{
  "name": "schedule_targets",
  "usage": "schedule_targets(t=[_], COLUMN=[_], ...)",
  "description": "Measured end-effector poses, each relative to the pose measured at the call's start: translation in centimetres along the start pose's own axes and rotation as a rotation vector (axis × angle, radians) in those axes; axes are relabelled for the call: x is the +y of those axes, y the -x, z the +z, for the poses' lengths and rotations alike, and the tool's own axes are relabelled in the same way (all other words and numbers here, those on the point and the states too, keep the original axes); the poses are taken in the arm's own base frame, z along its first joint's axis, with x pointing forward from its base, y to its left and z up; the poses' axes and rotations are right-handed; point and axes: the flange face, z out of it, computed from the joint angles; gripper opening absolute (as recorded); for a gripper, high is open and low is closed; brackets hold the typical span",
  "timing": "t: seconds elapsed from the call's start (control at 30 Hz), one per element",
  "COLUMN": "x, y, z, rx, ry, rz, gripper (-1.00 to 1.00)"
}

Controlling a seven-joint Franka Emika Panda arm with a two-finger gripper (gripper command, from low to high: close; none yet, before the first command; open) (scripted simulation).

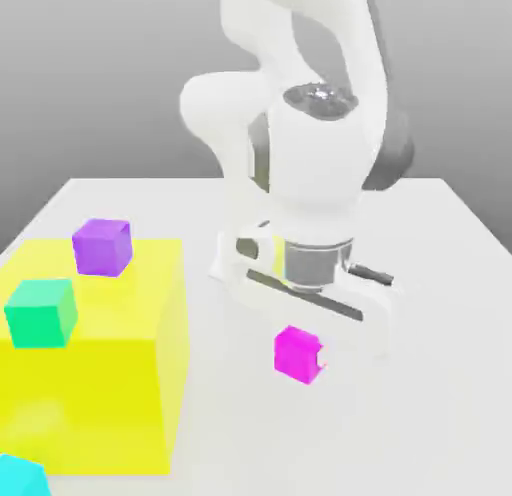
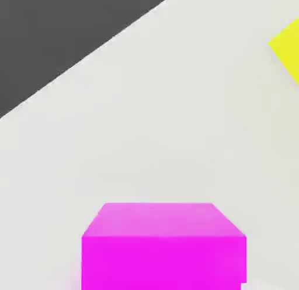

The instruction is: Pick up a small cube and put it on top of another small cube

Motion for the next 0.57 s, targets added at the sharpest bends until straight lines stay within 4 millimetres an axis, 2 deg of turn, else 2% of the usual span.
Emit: schedule_targets(t=[0.1,0.17,0.3,0.33,0.37,0.43,0.47,0.57], x=[-1.2,-1.2,0.7,1.2,1.5,1.7,1.8,1.8], y=[-6.3,-10.6,-18.9,-20.3,-21.0,-21.5,-21.5,-21.5], z=[-4.2,-7.2,-13.7,-14.3,-13.8,-11.2,-10.1,-10.1], rx=[-0.002,-0.004,-0.008,-0.009,-0.010,-0.010,-0.010,-0.011], ry=[0.000,0.000,-0.001,-0.001,-0.002,-0.002,-0.002,-0.002], rz=[0.036,0.059,0.101,0.109,0.112,0.115,0.114,0.114], gripper=[-1.00,-1.00,-1.00,-1.00,-1.00,-1.00,1.00,1.00])
